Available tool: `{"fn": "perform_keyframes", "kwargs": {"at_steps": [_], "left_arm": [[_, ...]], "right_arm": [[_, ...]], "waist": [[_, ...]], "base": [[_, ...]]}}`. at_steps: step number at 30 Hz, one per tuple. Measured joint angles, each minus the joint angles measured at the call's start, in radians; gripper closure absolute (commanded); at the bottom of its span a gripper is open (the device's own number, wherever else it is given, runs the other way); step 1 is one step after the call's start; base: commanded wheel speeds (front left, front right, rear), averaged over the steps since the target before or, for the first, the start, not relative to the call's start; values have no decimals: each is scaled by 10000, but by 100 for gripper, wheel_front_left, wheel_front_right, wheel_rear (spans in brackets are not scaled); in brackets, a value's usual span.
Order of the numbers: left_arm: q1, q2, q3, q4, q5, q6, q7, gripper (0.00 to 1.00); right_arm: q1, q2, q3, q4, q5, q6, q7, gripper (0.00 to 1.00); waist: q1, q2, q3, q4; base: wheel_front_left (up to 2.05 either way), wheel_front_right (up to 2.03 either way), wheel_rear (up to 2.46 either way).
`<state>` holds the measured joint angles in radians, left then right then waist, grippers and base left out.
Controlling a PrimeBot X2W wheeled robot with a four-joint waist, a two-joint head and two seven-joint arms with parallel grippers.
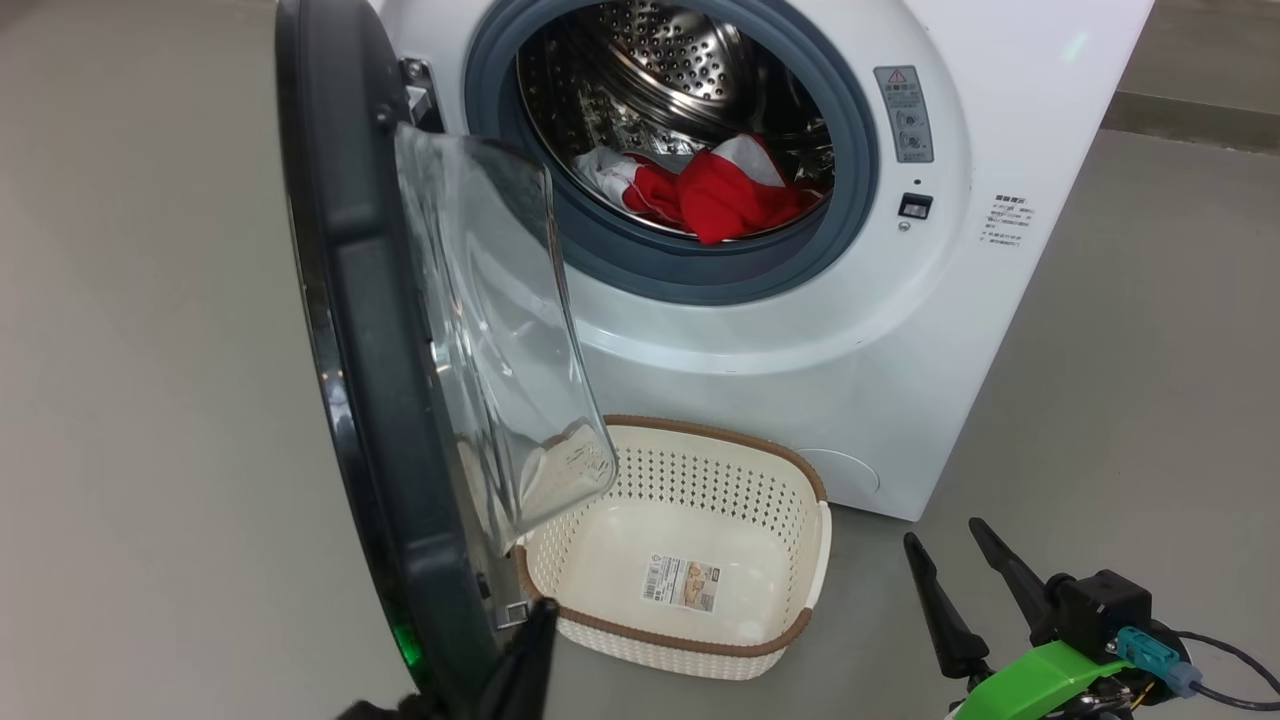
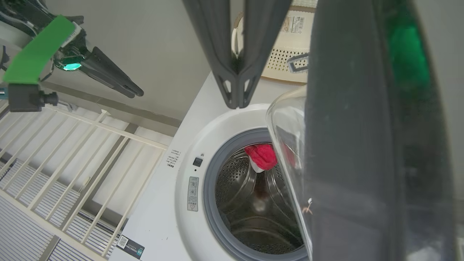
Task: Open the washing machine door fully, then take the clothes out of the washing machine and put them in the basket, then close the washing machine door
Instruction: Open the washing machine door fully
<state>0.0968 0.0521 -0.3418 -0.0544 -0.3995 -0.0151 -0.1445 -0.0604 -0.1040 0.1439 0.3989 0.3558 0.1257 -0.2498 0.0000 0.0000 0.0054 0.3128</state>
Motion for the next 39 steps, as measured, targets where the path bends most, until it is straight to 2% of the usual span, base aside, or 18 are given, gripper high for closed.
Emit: {"fn": "perform_keyframes", "kwargs": {"at_steps": [5,13,19,31,39], "left_arm": [[-188,-2,476,341,-514,387,94,100],[-193,-15,863,662,-830,525,198,100],[-192,61,1425,698,-1076,957,184,100],[-190,713,2815,727,-1302,1659,17,100],[-407,1150,3392,1080,-1348,1747,-150,100]], "right_arm": [[0,56,-6,-6,2,0,0,0],[1,98,-4,-17,2,0,0,0],[1,102,-6,-59,2,0,0,0],[1,125,-4,-73,2,0,0,0],[-20,128,-6,-81,-10,0,0,0]], "waist": [[0,0,-32,15],[0,0,-73,47],[0,0,-32,90],[0,0,127,213],[0,0,325,235]], "base": [[0,0,0],[0,0,0],[0,0,0],[0,0,0],[0,0,0]]}}
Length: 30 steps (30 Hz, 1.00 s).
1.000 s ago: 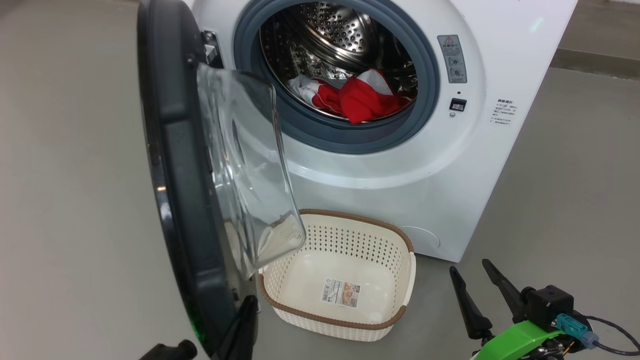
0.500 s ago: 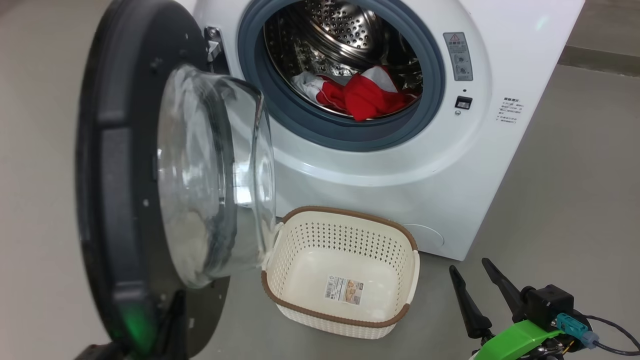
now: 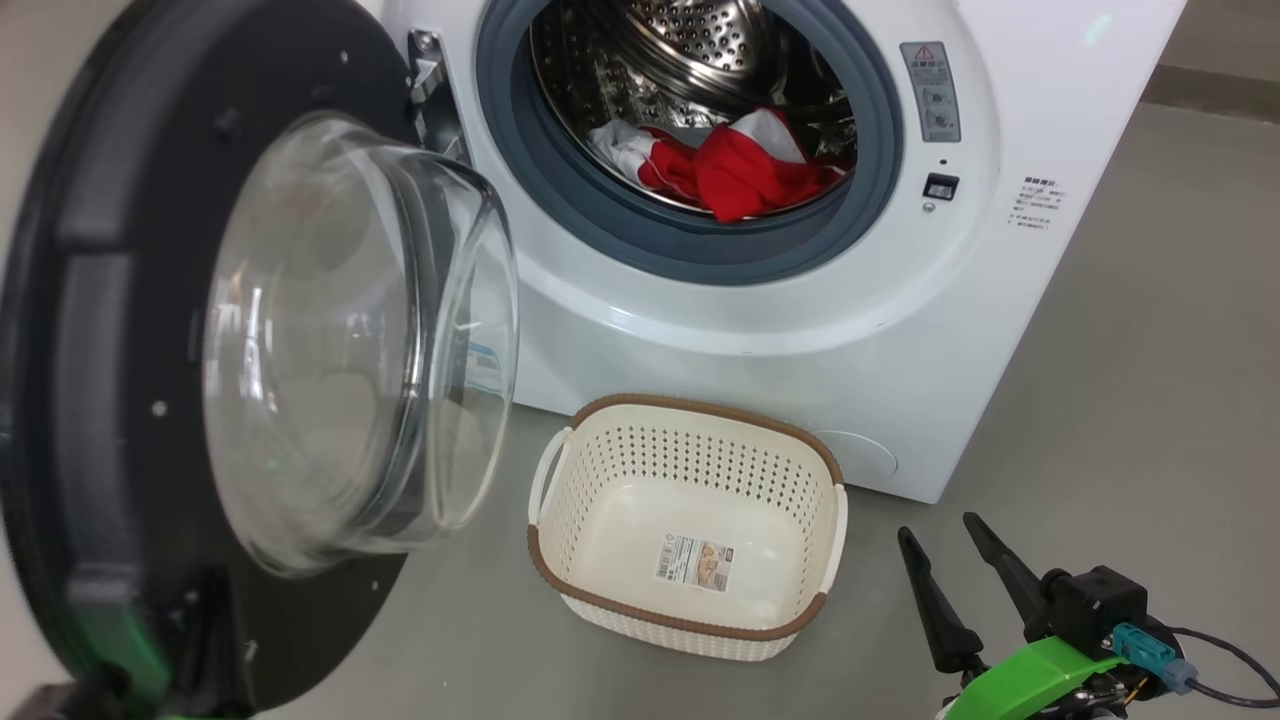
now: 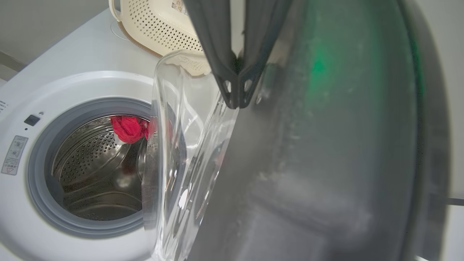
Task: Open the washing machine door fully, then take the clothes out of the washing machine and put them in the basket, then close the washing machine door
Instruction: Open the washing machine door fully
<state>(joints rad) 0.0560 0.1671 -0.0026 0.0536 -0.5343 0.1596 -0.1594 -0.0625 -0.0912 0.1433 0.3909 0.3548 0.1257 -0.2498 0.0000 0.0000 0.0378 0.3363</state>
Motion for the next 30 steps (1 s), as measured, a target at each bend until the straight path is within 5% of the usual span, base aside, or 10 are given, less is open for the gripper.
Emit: {"fn": "perform_keyframes", "kwargs": {"at_steps": [30], "left_arm": [[-3069,1459,2376,4057,529,-213,-901,100]], "right_arm": [[-670,-176,65,8,-132,0,0,0]], "waist": [[0,0,1008,-309]], "base": [[0,0,0]]}}
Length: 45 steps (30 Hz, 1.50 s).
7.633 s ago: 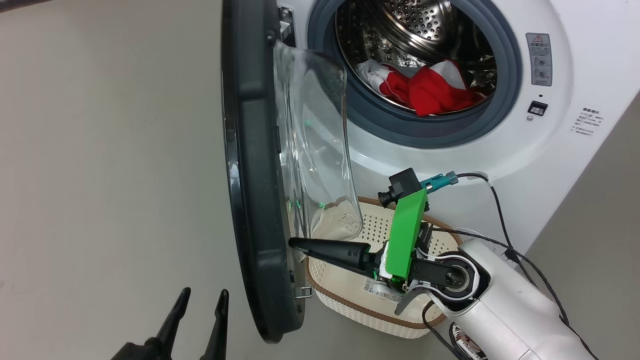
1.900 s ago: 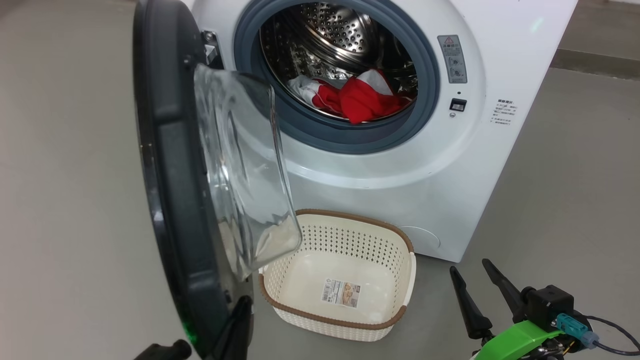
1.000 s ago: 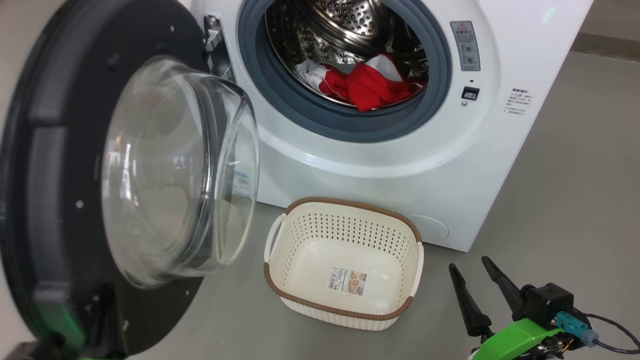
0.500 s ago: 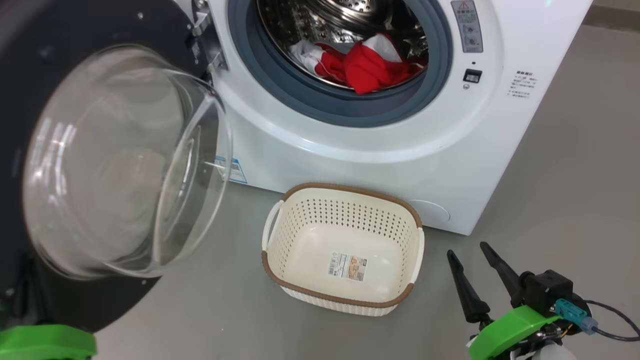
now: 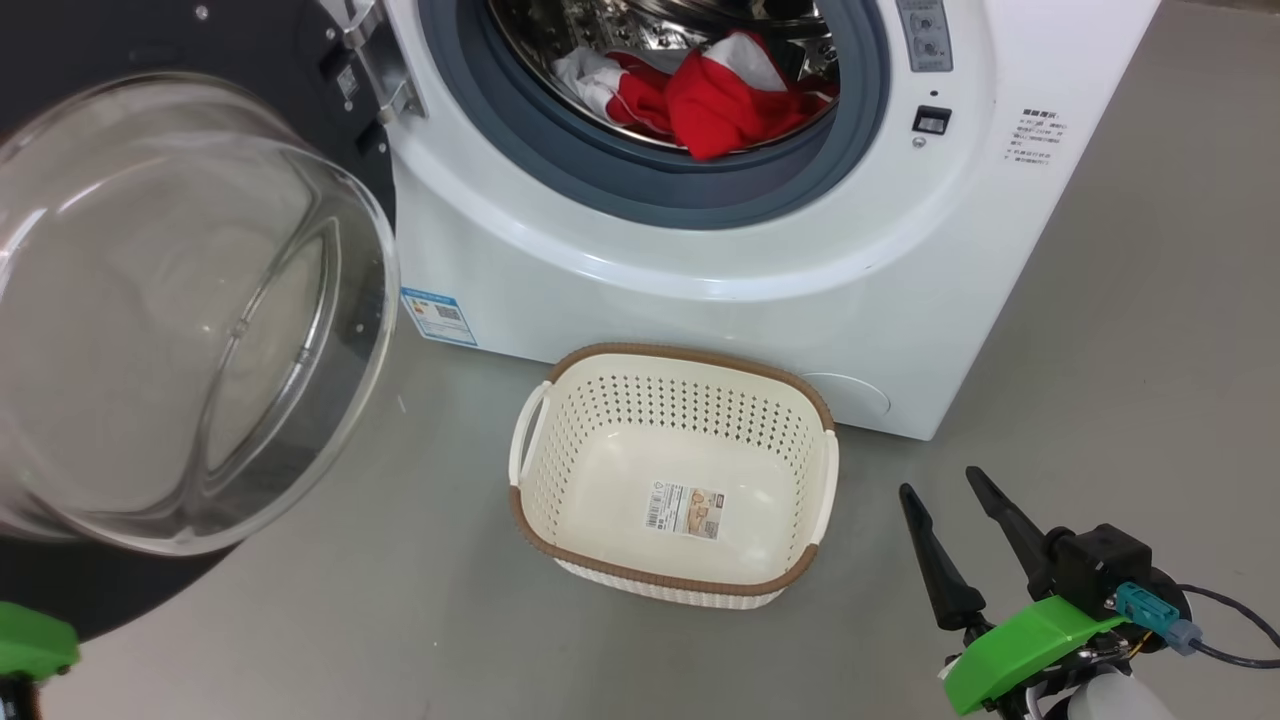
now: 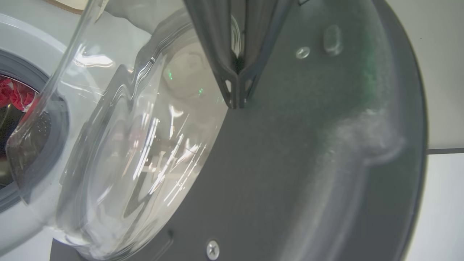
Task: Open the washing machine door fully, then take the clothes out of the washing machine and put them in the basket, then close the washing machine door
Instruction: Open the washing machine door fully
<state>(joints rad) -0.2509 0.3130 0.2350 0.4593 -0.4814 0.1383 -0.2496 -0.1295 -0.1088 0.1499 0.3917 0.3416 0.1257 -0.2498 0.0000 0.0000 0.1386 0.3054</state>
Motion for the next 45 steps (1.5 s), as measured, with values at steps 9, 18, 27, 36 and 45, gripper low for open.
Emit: {"fn": "perform_keyframes", "kwargs": {"at_steps": [9,18,27,36,45], "left_arm": [[-655,82,821,779,878,-263,0,100],[-1353,165,1607,1682,1530,-602,0,100],[-1807,207,2403,2326,1981,-1047,-2,100],[-1991,148,3009,2702,2368,-1779,0,100],[-1671,-456,3312,2487,2660,-2458,-44,100]], "right_arm": [[-57,-44,19,-2,-4,0,0,0],[-319,-84,63,-19,-92,0,0,0],[-375,-82,205,-48,-92,0,0,0],[-383,-79,203,-58,-94,0,0,0],[-377,-65,201,-56,-92,0,0,0]], "waist": [[0,0,230,-101],[0,0,472,-199],[0,0,578,-279],[0,-1,430,-273],[0,0,40,-266]], "base": [[0,0,0],[0,0,0],[0,0,0],[0,0,0],[0,0,0]]}}
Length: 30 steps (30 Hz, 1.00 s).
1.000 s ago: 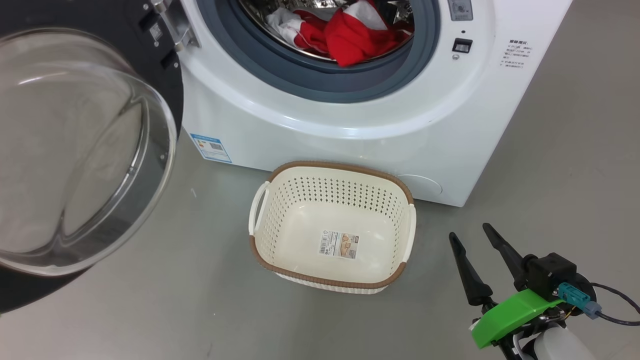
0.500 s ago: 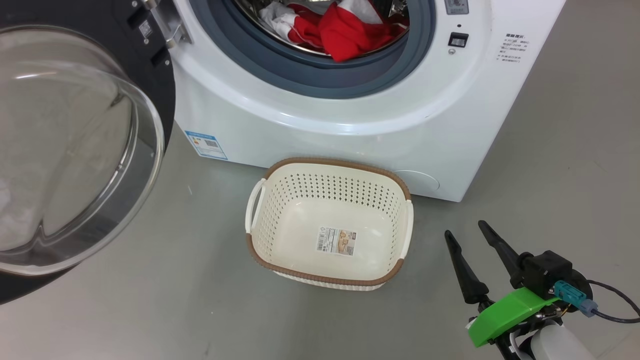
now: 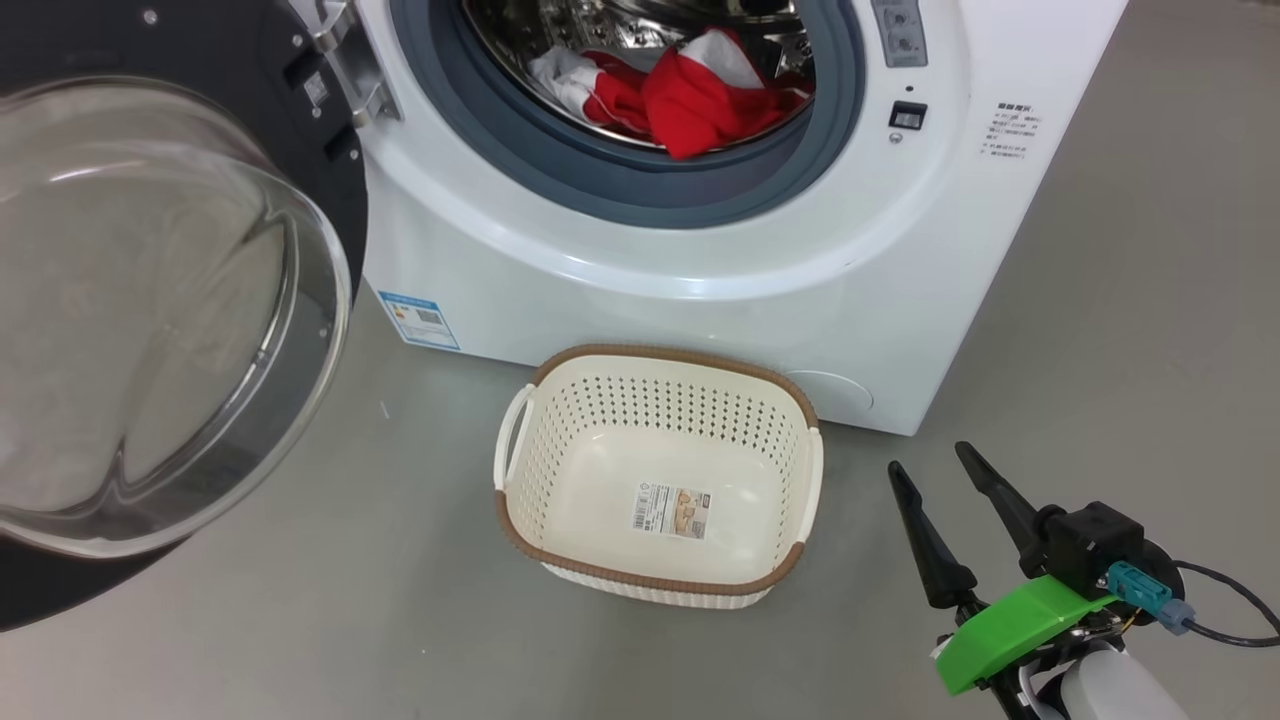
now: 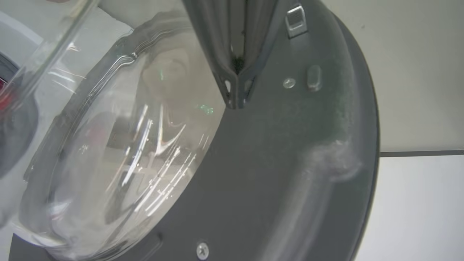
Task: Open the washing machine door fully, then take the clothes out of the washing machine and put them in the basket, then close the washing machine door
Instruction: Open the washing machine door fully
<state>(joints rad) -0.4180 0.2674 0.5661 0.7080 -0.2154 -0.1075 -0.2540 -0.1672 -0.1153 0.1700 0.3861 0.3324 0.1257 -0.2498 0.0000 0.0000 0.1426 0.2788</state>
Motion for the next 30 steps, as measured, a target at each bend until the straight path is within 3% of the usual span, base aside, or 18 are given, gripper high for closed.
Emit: {"fn": "perform_keyframes", "kwargs": {"at_steps": [7,8,9,10,11,12,24,30], "left_arm": [[615,-646,-86,-740,146,-161,0,100],[716,-732,-163,-901,167,-165,0,93],[937,-920,-343,-1258,207,-165,0,76],[1080,-991,-520,-1442,211,-165,0,51],[1244,-1062,-713,-1641,171,-167,0,18],[1417,-1124,-920,-1843,104,-173,0,0],[3393,-1388,-3229,-3829,-828,-176,0,0],[3879,-1342,-3935,-4339,-1229,-176,0,0]], "right_arm": [[22,0,-17,-6,2,0,0,0],[35,-2,-23,-10,2,0,0,0],[40,-2,-46,-25,4,0,0,0],[40,-4,-58,-40,6,0,0,0],[43,-4,-65,-46,8,0,0,0],[51,-4,-88,-56,8,0,0,0],[443,23,-493,-242,94,0,-2,0],[535,31,-665,-347,96,0,-4,0]], "waist": [[0,0,-209,19],[0,0,-243,19],[0,0,-311,8],[0,0,-340,-8],[0,0,-369,-33],[0,0,-396,-67],[0,0,-660,-782],[0,0,-708,-1301]], "base": [[0,0,0],[0,0,0],[0,0,0],[0,0,0],[0,0,0],[0,0,0],[0,0,0],[0,0,0]]}}
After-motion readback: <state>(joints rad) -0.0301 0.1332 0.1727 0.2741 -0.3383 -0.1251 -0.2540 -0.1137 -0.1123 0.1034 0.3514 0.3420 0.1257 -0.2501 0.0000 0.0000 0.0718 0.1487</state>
